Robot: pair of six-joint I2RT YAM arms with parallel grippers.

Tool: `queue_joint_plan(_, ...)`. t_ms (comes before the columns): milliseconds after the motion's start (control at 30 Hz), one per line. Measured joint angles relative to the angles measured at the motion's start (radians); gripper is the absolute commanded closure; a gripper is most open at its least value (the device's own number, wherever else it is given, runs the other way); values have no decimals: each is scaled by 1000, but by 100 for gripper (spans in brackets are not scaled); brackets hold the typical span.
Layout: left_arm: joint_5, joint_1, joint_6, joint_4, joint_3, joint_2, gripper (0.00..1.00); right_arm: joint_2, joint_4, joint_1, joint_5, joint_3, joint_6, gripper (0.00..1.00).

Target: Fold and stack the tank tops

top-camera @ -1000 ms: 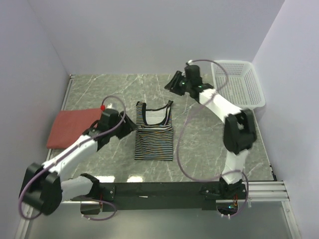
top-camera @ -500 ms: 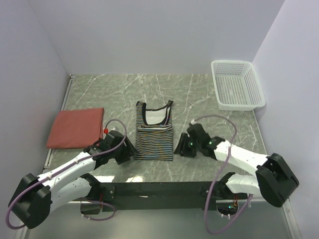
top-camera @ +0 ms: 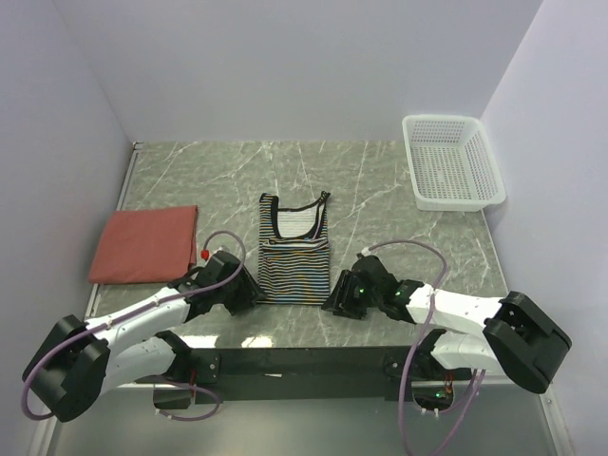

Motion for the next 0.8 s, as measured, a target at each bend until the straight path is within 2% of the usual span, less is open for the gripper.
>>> queue_joint_plan(267, -5, -12, -8, 68, -2, 61, 65, 48, 164, 14, 41, -40, 106, 53)
queue_joint_plan(367, -9, -20, -8, 88, -2, 82, 79, 62, 198, 16, 67, -46, 125, 60)
queue_joint_plan(467, -18, -28, -6, 104, -2, 100, 83, 77, 215, 16, 89, -46, 128, 64)
queue_joint_plan(600, -26, -39, -3, 115, -2, 105, 97, 88, 222, 19, 120, -46, 124, 75)
queue_joint_plan(767, -35, -43, 1, 108, -2, 94, 99, 92, 222, 23, 139, -46, 113, 82)
queue_joint_plan(800, -37, -44, 2, 101, -2, 87, 100, 91, 220, 23, 142, -46, 110, 87)
